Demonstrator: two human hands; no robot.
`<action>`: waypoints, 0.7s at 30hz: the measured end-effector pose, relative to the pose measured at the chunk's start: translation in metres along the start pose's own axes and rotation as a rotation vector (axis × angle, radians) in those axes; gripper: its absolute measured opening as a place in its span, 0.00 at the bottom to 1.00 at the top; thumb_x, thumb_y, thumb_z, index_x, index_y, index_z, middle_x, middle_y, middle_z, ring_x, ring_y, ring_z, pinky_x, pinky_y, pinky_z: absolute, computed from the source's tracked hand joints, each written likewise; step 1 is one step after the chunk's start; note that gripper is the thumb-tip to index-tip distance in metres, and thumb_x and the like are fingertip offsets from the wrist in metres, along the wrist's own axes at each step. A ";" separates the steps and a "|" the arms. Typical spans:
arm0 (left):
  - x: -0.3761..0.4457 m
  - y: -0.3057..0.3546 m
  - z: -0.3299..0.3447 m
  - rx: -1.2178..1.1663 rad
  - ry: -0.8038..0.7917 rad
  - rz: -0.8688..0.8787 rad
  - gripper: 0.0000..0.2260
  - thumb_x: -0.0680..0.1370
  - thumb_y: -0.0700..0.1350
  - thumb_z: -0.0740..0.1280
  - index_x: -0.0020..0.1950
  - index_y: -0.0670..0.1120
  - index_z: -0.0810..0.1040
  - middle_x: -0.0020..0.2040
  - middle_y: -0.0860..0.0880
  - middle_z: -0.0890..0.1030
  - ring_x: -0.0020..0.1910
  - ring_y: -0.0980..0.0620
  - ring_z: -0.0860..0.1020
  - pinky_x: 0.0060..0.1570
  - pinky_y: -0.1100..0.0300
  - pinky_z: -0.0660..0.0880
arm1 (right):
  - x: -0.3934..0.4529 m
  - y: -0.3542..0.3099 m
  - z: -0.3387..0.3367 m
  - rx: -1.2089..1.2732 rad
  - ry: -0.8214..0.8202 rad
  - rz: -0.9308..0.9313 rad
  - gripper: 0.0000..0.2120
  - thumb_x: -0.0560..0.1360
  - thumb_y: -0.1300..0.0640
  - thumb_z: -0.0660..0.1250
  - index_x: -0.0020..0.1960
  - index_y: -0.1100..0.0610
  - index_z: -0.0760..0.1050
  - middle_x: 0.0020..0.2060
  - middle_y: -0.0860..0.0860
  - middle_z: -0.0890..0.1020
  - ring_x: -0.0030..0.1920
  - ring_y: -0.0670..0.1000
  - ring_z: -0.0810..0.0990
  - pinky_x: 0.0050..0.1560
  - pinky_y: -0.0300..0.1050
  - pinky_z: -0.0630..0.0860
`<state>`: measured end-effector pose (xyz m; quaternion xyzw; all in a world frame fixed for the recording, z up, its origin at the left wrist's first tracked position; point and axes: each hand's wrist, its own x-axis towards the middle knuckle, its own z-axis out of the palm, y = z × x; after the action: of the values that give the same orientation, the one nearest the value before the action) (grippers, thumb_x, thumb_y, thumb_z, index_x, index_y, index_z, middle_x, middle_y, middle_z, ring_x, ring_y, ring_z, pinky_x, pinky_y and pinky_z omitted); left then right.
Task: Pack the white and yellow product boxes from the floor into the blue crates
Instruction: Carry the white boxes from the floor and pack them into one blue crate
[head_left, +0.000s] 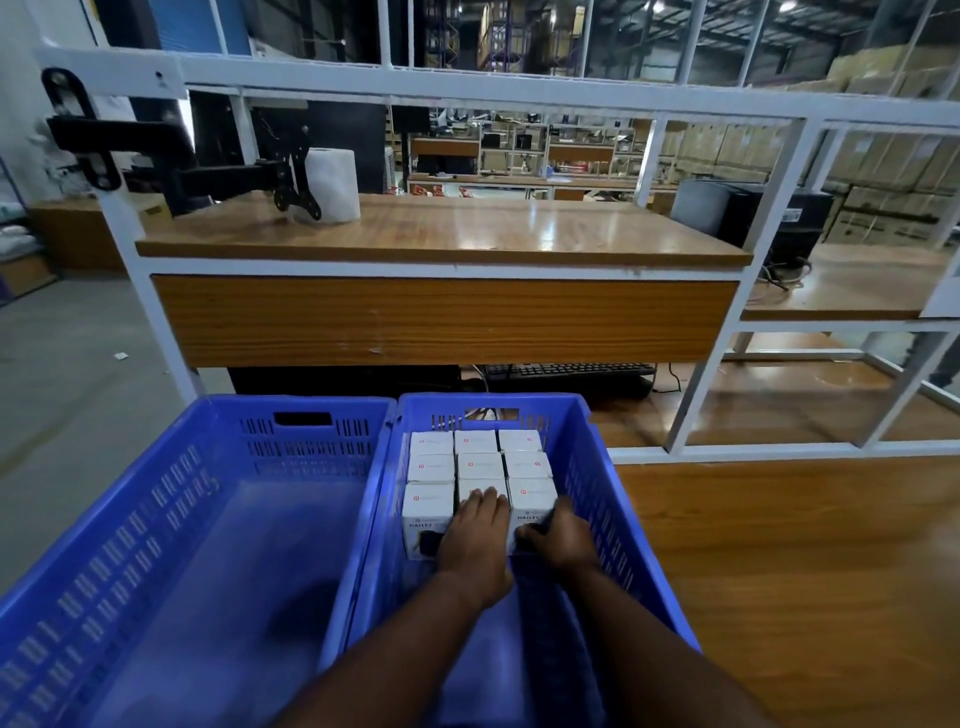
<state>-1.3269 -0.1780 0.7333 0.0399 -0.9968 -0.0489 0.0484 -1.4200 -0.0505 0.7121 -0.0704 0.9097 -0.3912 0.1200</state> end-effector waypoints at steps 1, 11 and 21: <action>0.000 0.000 0.001 0.016 -0.014 -0.004 0.43 0.74 0.51 0.70 0.82 0.41 0.50 0.82 0.43 0.53 0.81 0.42 0.51 0.80 0.50 0.47 | 0.000 0.000 0.001 0.006 0.000 -0.003 0.26 0.74 0.55 0.77 0.64 0.61 0.66 0.59 0.60 0.83 0.59 0.60 0.83 0.50 0.46 0.77; -0.001 0.004 0.003 0.064 0.050 -0.005 0.46 0.72 0.56 0.70 0.83 0.48 0.50 0.77 0.44 0.60 0.76 0.42 0.59 0.77 0.50 0.57 | 0.001 0.003 0.002 0.036 -0.001 -0.046 0.34 0.72 0.56 0.78 0.70 0.57 0.62 0.61 0.58 0.83 0.59 0.59 0.83 0.52 0.48 0.80; 0.008 0.003 -0.020 -0.052 -0.032 -0.051 0.36 0.72 0.51 0.72 0.77 0.48 0.63 0.74 0.45 0.66 0.71 0.44 0.66 0.71 0.52 0.67 | -0.016 -0.023 -0.014 -0.036 0.054 -0.088 0.61 0.63 0.56 0.82 0.83 0.54 0.44 0.79 0.58 0.64 0.77 0.62 0.66 0.73 0.60 0.70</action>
<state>-1.3333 -0.1772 0.7540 0.0631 -0.9945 -0.0765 0.0323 -1.4075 -0.0534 0.7409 -0.1020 0.9156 -0.3813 0.0770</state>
